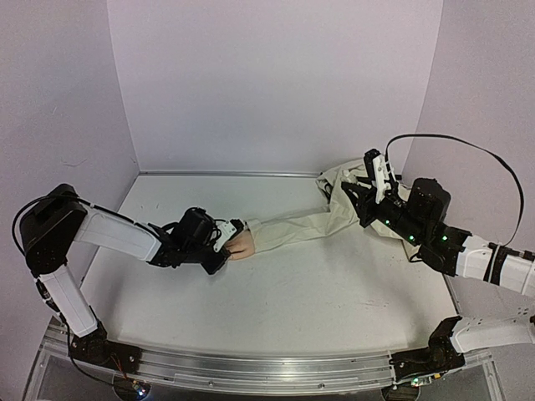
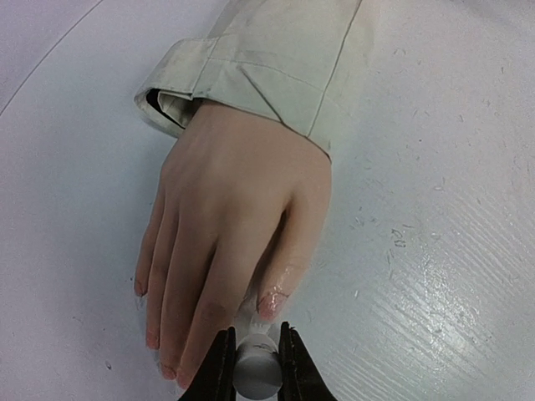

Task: Paint the nails

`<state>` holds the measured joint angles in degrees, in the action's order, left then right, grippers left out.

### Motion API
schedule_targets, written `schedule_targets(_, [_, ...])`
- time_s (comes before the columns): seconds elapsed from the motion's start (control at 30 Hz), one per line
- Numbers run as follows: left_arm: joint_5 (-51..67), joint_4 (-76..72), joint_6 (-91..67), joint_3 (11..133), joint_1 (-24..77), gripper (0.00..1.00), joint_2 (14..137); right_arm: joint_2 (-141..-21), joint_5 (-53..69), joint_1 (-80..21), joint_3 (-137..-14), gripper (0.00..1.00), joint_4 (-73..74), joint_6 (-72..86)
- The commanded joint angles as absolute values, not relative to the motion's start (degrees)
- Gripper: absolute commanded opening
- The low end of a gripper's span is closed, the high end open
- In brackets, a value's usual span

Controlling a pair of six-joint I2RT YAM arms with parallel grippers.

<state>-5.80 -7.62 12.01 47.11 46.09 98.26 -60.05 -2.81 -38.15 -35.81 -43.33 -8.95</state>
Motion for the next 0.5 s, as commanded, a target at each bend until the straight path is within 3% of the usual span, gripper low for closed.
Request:
schedule_targets(0.0, [-7.81,-9.01,11.98,45.27,46.14,0.0,93.35,-59.41,-2.48,-37.83,-36.3,0.0,-48.44,-8.1])
schedule_targets(0.47, [-4.88,-8.88,10.9,47.86,46.14,0.0,93.03,-59.41,-2.55,-37.88,-36.3,0.0,-48.43,-8.09])
